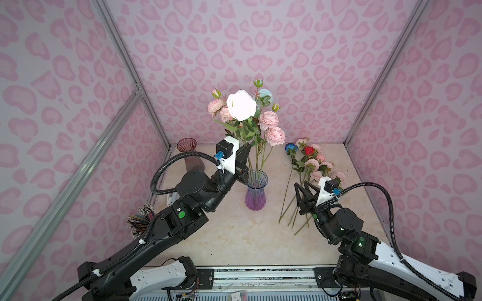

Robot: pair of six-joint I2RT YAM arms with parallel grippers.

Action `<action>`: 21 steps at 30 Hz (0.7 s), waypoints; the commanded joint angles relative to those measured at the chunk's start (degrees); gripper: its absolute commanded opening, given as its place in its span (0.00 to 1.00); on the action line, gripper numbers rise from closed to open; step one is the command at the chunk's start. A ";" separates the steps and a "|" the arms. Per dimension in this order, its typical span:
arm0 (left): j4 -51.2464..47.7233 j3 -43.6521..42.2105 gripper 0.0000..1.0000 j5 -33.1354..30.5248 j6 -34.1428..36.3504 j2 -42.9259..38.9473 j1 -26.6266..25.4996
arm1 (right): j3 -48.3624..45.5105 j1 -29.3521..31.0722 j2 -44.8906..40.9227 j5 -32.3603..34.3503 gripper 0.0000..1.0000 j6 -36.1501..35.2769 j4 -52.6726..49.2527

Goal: Arrange the flowers into the vase
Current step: 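Carry the white rose over the vase with the left gripper while the right gripper withdraws, then lower the white rose stem into the vase with the left gripper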

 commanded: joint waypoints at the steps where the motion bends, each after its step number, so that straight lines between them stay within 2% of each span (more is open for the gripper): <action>1: 4.10 2.46 0.04 1.67 2.03 3.79 0.92 | -0.66 -0.84 -1.78 0.32 0.43 2.21 -1.71; 11: 5.73 -1.33 0.04 1.42 -3.93 9.73 6.28 | -2.92 -2.46 -7.34 1.06 0.43 3.34 -4.68; 21: -5.92 -2.47 0.09 -1.13 -7.74 10.67 6.73 | -2.95 -3.95 -5.11 0.83 0.43 5.28 -4.80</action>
